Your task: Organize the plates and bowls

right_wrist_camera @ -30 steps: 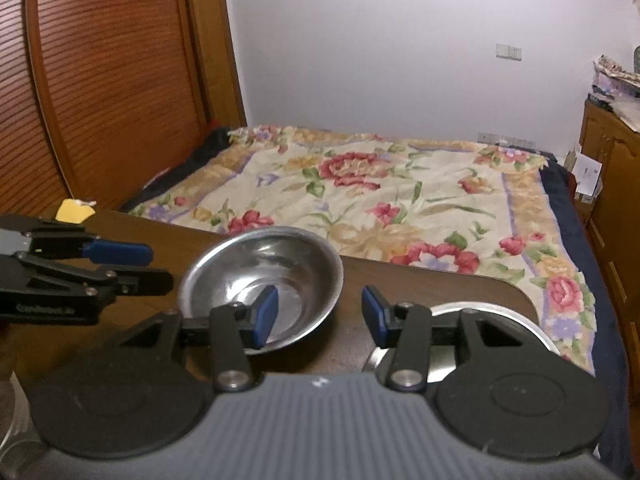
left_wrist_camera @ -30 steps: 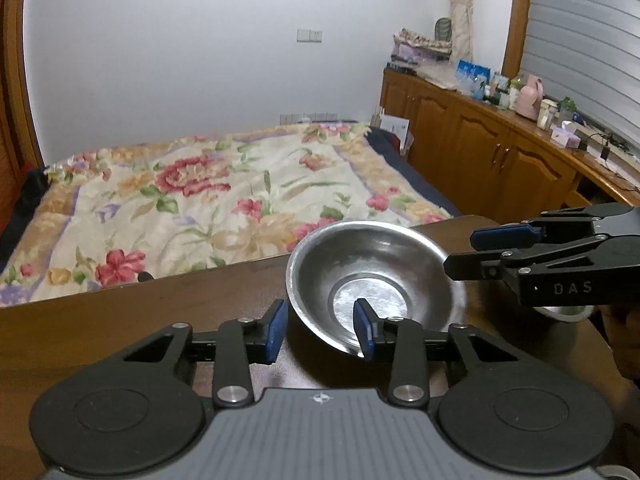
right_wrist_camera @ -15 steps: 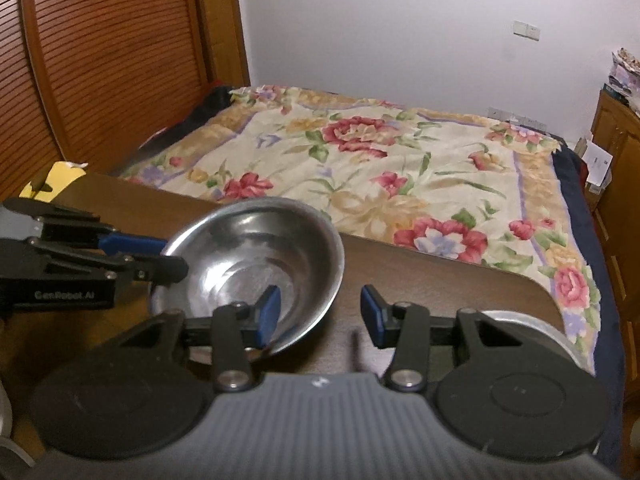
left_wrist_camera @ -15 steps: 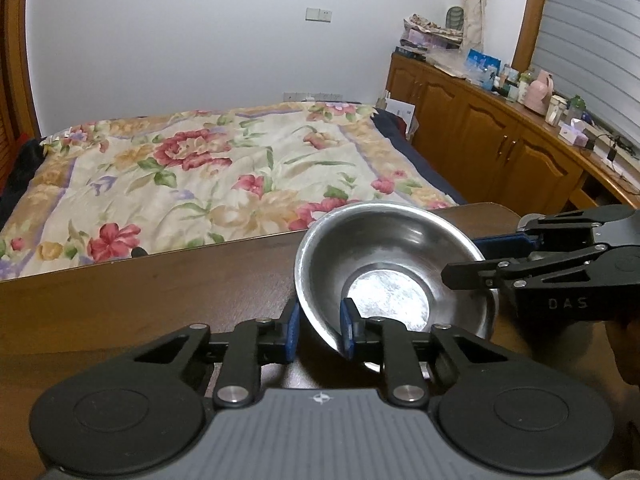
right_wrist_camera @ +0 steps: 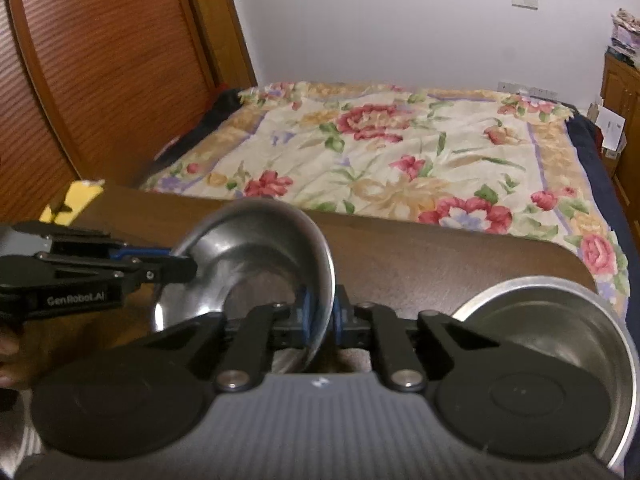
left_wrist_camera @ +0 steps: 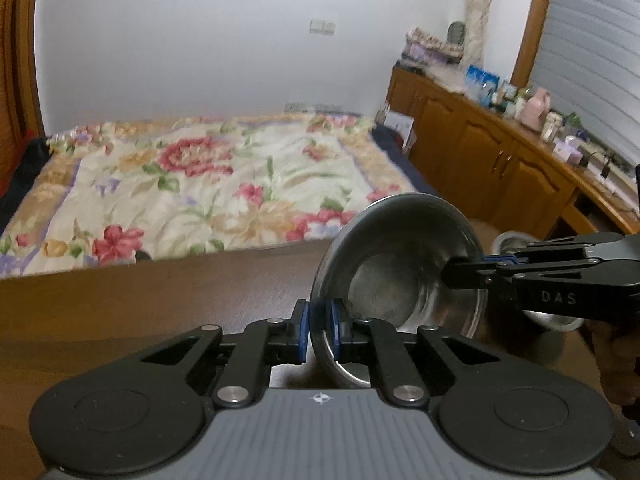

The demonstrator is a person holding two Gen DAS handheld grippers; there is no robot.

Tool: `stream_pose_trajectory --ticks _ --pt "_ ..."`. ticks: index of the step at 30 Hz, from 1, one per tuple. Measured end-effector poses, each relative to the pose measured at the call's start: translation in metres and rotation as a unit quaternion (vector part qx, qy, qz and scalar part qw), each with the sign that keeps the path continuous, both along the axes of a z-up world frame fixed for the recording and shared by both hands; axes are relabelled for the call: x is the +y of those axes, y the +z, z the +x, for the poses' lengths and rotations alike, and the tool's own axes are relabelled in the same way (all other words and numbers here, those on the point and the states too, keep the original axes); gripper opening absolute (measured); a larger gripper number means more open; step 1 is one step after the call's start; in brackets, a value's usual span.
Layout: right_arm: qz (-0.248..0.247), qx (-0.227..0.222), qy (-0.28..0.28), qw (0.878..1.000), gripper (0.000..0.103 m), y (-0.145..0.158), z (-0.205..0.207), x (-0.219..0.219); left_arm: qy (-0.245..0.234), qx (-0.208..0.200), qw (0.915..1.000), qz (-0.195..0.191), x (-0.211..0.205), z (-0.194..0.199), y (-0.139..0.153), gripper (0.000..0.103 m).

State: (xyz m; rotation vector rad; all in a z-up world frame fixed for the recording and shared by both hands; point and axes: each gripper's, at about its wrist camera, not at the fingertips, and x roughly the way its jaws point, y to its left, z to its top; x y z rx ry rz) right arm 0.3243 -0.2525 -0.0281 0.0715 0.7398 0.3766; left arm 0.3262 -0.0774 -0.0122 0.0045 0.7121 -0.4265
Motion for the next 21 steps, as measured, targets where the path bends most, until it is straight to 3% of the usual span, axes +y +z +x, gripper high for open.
stream_pose_trajectory --ticks 10,21 --pt "0.007 -0.071 -0.02 0.997 0.01 0.055 -0.048 -0.006 -0.015 -0.076 0.9969 -0.008 0.002 -0.057 0.061 0.012" --pt "-0.013 -0.122 -0.023 0.992 0.01 0.098 -0.103 -0.006 -0.027 -0.114 0.993 -0.017 0.008 -0.116 0.098 0.011"
